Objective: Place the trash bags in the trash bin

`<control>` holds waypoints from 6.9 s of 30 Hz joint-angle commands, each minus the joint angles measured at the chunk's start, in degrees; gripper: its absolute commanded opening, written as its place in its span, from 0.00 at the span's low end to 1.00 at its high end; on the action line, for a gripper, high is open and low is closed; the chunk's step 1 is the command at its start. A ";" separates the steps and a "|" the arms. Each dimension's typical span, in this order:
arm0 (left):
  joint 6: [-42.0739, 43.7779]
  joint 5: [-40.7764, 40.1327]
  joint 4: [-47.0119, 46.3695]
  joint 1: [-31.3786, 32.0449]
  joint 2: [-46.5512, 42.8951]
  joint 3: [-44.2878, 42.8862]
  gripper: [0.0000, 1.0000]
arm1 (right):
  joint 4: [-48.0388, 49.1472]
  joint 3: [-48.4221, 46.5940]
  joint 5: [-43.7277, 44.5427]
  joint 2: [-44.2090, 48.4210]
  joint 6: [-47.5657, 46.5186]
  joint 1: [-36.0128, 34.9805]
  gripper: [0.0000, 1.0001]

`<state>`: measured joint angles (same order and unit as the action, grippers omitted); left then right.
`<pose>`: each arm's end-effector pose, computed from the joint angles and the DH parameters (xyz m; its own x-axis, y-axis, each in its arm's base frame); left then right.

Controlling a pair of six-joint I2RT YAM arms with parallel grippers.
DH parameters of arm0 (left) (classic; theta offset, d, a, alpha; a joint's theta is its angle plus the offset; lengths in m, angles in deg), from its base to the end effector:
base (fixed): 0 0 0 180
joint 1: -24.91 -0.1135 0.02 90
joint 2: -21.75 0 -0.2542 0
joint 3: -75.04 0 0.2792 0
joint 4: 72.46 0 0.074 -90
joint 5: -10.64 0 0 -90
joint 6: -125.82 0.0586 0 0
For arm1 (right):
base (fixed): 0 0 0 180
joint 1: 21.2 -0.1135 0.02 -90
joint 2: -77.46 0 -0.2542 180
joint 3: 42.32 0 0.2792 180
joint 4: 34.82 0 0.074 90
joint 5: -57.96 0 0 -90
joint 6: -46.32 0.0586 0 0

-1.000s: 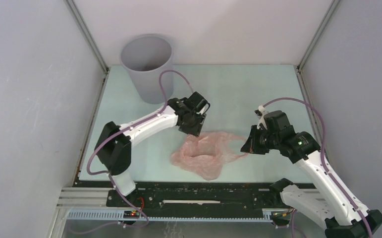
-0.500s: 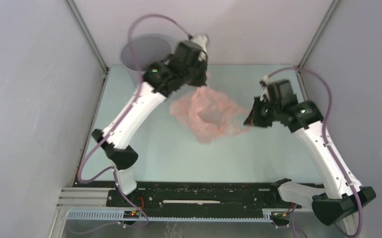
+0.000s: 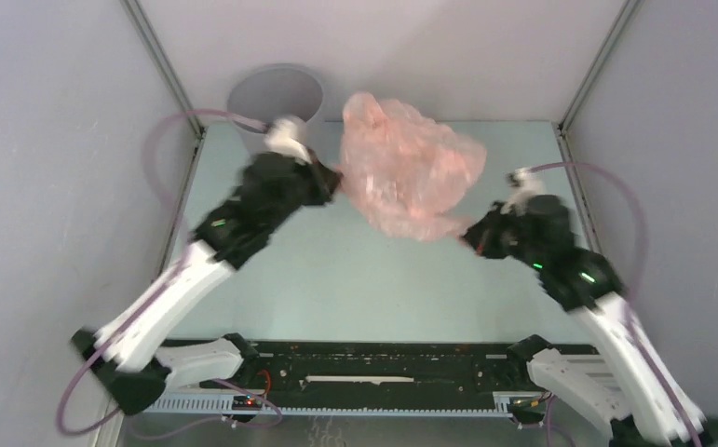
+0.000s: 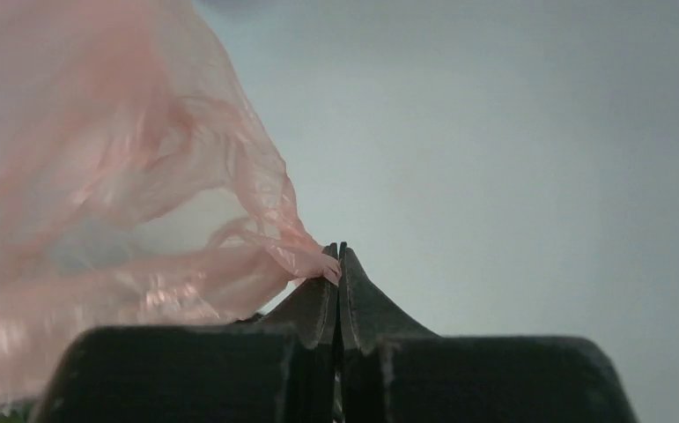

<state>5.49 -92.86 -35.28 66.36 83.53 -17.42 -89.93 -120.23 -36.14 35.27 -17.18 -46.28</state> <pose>0.2115 -0.1685 0.4651 -0.3105 -0.3809 -0.8709 0.3627 0.7994 -0.4789 0.1642 0.0815 0.4032 -0.4850 0.2644 -0.8336 -0.2989 0.8457 0.4421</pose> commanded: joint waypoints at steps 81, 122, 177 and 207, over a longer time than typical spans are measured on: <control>-0.67 13.36 2.60 -6.17 7.17 -24.58 0.00 | 2.51 -36.52 1.43 -12.95 -11.52 -1.07 0.00; -17.61 28.58 -0.77 -6.45 -3.74 42.16 0.00 | -0.89 16.95 -16.49 1.15 2.47 1.09 0.00; -21.69 28.05 -7.77 6.67 8.38 0.97 0.00 | 7.83 -3.59 -23.36 -10.61 10.79 -5.99 0.00; -23.09 26.48 -10.10 12.08 15.30 -4.44 0.00 | 9.80 0.72 -17.48 -1.42 10.17 -12.54 0.64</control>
<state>-16.76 -65.64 -43.23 78.25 99.62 -19.50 -79.68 -119.15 -56.43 30.74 -5.42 -58.39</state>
